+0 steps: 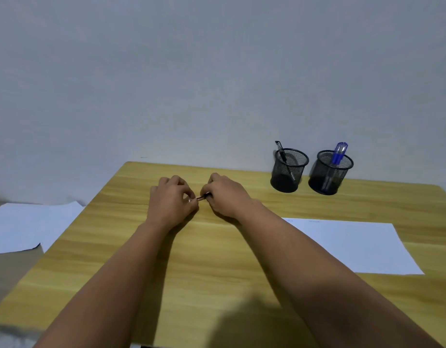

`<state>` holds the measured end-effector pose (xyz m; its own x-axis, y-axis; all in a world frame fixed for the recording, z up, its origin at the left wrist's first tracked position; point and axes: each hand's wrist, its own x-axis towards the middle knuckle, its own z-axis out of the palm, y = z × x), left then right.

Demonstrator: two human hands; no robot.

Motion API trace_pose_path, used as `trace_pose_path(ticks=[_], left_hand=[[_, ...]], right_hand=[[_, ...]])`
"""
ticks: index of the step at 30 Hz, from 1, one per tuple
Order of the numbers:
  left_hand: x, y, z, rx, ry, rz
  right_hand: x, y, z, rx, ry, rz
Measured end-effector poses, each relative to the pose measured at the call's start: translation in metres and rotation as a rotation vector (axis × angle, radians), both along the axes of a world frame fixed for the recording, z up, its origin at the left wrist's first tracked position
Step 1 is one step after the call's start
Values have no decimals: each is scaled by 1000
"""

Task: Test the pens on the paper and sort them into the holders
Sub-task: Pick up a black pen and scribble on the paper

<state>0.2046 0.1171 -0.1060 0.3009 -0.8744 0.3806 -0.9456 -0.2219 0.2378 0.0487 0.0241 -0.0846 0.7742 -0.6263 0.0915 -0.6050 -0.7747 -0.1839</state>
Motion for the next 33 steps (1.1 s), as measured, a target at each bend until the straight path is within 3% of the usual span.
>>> trace_pose_path(ticks=[4,7,12,15,24,29,33], left_hand=[[-13,0,12,-126,75,-56],[-27,4,29,-261,289,-75],[-68,12,55,-237,624,-156],[-104,16,66,-100,694,-264],[-186,25,79,-46,695,-463],[-219,29,87,-68,738,-502],[-236,27,86,24,847,-527]], right_hand=[[-23,-2,8,-76,19,-38],[-51,-1,21,12,-154,-208],[-98,6,59,489,-767,-426],[-125,21,78,754,-976,-434],[-190,58,88,977,-1235,-473],[-201,59,84,980,-1314,-567],[-201,53,73,909,-1315,-689]])
